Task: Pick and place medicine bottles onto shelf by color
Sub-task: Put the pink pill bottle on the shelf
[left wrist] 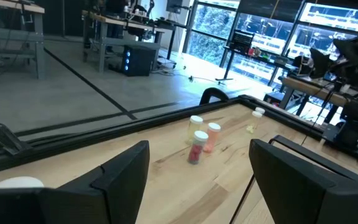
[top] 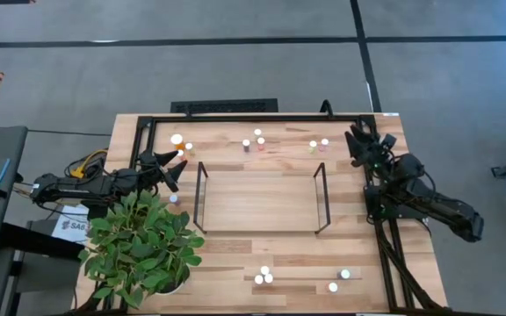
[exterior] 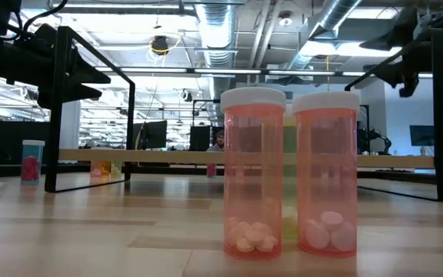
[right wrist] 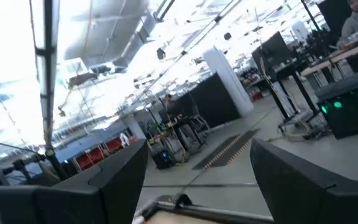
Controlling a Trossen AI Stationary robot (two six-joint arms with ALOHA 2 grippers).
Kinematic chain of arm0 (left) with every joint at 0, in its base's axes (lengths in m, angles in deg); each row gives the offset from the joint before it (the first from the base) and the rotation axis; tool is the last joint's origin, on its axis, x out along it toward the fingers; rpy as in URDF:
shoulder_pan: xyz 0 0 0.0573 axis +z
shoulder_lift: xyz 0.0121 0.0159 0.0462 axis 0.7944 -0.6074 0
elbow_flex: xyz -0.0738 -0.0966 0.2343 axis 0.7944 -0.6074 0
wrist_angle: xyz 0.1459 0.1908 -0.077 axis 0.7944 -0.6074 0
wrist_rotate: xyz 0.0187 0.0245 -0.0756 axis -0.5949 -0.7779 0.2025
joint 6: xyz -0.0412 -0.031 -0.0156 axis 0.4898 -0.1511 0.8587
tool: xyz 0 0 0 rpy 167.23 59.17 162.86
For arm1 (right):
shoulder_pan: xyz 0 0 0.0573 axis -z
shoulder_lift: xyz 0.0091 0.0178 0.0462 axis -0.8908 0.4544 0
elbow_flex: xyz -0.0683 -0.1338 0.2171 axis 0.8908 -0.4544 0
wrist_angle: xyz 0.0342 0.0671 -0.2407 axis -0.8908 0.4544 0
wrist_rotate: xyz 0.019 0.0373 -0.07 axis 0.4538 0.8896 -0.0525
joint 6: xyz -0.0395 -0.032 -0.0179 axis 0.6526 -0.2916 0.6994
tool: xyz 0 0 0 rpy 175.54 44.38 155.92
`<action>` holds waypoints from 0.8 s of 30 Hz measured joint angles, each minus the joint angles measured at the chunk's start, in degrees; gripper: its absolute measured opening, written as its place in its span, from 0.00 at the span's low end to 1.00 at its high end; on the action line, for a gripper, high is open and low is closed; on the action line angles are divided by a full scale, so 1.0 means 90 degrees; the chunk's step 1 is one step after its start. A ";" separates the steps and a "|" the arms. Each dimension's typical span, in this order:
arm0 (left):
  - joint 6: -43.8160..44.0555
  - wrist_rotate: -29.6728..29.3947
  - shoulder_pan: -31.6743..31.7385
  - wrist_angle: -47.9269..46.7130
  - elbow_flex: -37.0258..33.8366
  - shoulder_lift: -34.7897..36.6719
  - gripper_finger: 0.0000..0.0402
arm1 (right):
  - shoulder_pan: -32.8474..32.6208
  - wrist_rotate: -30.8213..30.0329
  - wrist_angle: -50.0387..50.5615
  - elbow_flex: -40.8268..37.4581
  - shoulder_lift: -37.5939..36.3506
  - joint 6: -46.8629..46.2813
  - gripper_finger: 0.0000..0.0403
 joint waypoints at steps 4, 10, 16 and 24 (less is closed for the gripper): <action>0.0000 0.0000 -0.0002 0.0002 0.0001 -0.0002 0.66 | -0.0080 0.0000 -0.0038 0.0433 0.0153 0.0002 0.76; 0.0000 0.0000 -0.0001 0.0002 0.0002 0.0000 0.66 | -0.0095 0.0002 -0.0012 0.1294 0.0980 0.0016 0.76; 0.0000 0.0002 0.0000 0.0000 0.0002 -0.0001 0.66 | -0.0095 0.0019 0.0564 0.2514 0.2429 0.0051 0.76; 0.0000 0.0000 -0.0002 0.0001 0.0002 0.0000 0.66 | -0.0002 -0.0040 0.3223 0.4151 0.4250 -0.1525 0.76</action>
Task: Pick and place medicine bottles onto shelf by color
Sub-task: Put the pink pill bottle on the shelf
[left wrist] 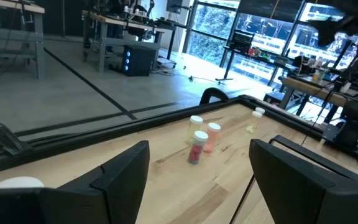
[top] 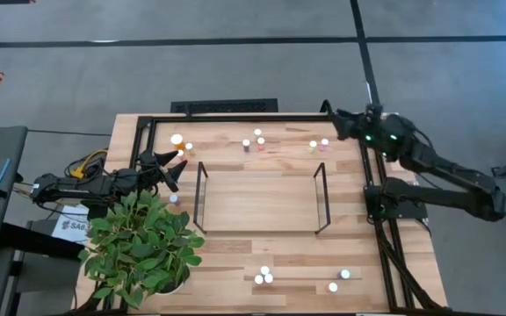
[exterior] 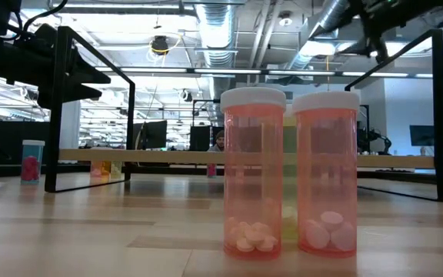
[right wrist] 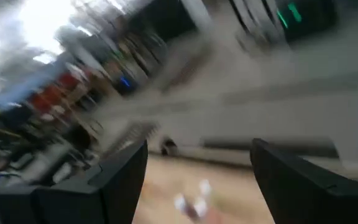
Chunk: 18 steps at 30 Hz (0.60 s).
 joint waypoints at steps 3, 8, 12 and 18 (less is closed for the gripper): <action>0.0000 0.0000 0.0001 -0.0001 -0.0002 -0.0002 0.66 | 0.0162 -0.0018 0.0980 0.0359 0.0621 -0.1124 0.76; 0.0000 0.0001 0.0002 -0.0002 0.0000 -0.0002 0.66 | 0.0443 0.0083 0.1768 0.0579 0.1665 -0.2657 0.76; 0.0000 0.0000 0.0000 0.0000 -0.0002 -0.0001 0.66 | 0.0725 0.0622 0.1762 0.0585 0.2449 -0.3528 0.76; 0.0000 0.0000 -0.0001 0.0001 -0.0002 -0.0001 0.66 | 0.0981 0.1401 0.1767 0.0585 0.3488 -0.4446 0.76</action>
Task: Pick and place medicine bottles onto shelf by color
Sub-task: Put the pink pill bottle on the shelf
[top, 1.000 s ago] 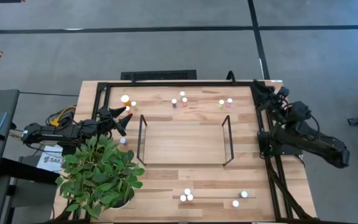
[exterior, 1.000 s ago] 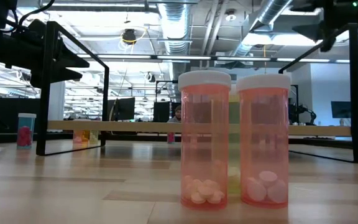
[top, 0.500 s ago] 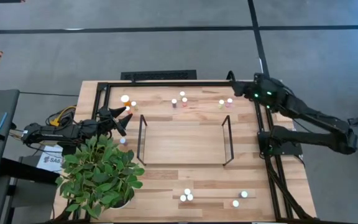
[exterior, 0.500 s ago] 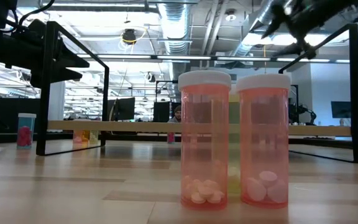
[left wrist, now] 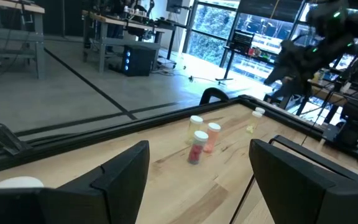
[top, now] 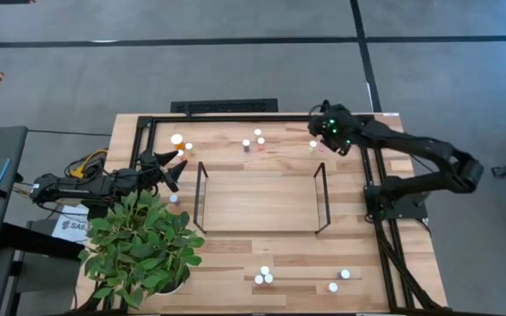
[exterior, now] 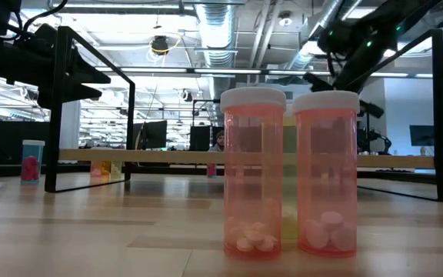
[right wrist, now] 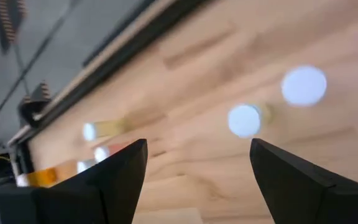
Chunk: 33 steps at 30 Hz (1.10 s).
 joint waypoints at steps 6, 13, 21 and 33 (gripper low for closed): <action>0.0000 0.0002 0.0001 -0.0002 0.0000 0.0001 0.66 | 0.0243 0.0198 0.0176 0.0000 0.0277 -0.0277 0.76; 0.0000 0.0002 0.0002 -0.0002 0.0002 0.0001 0.66 | 0.0493 0.0194 0.1040 0.0000 -0.0064 -0.0696 0.76; 0.0000 0.0000 0.0000 0.0000 0.0002 -0.0001 0.66 | 0.0795 0.0294 0.2031 0.0002 -0.0525 -0.0963 0.76; 0.0000 0.0001 0.0001 -0.0002 0.0002 0.0001 0.66 | 0.1287 0.0656 0.2428 0.0315 -0.0091 -0.1902 0.76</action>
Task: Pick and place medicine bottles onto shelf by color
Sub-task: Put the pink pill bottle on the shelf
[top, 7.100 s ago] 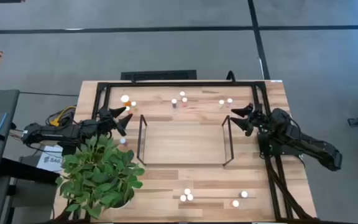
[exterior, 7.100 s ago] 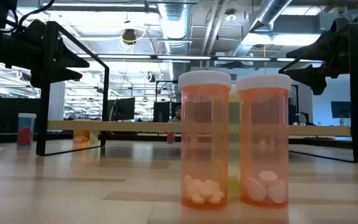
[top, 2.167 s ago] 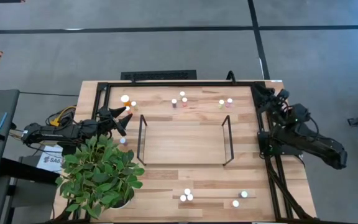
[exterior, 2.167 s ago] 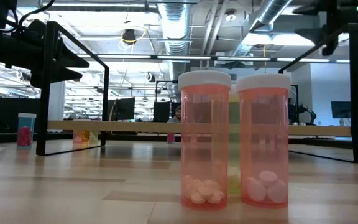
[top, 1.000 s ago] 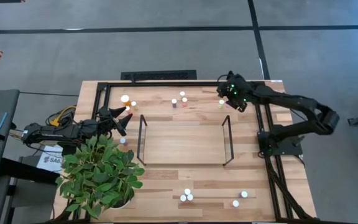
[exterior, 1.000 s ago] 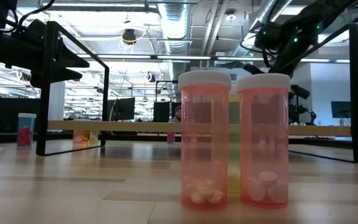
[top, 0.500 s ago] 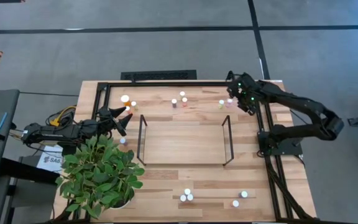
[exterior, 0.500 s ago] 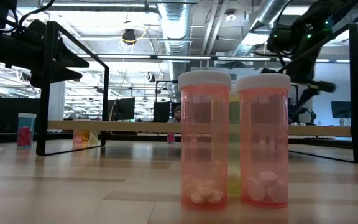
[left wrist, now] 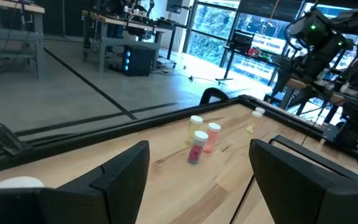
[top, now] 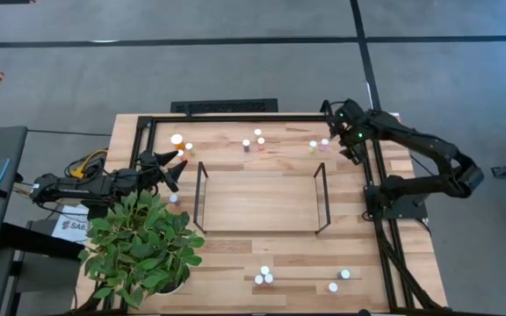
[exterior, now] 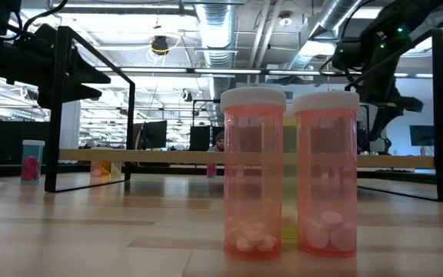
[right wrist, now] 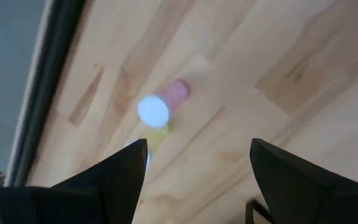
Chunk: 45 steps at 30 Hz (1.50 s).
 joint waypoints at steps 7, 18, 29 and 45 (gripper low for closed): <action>0.0000 0.0001 0.0001 0.0000 -0.0002 -0.0001 0.66 | 0.0073 0.0013 0.0794 0.1270 0.1321 0.0639 0.76; 0.0000 0.0001 0.0000 0.0000 0.0001 0.0000 0.66 | 0.0044 0.0276 0.1169 0.2017 0.2681 0.1456 0.76; 0.0000 0.0001 -0.0001 0.0001 0.0001 -0.0001 0.66 | 0.0076 0.0348 0.0860 0.2018 0.3318 0.2085 0.76; 0.0000 0.0000 -0.0001 0.0000 0.0000 0.0000 0.66 | 0.0188 0.0191 0.0578 0.1909 0.3502 0.2443 0.66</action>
